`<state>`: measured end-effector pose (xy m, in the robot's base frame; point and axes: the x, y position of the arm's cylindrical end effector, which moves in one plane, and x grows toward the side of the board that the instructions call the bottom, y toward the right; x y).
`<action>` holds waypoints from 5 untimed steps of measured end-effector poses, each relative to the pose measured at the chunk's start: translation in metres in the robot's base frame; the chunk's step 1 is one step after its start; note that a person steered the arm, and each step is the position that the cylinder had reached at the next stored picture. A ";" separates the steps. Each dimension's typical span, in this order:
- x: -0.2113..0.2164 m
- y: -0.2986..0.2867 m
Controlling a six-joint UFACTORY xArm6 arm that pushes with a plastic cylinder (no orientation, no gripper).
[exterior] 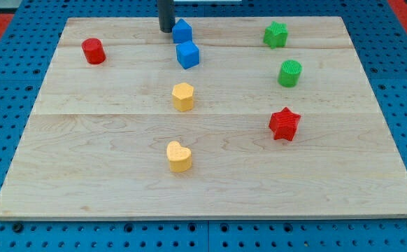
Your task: Move red circle to the bottom left of the red star
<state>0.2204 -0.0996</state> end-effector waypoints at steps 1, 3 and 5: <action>0.001 -0.084; 0.099 -0.083; 0.077 -0.094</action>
<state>0.2972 -0.1939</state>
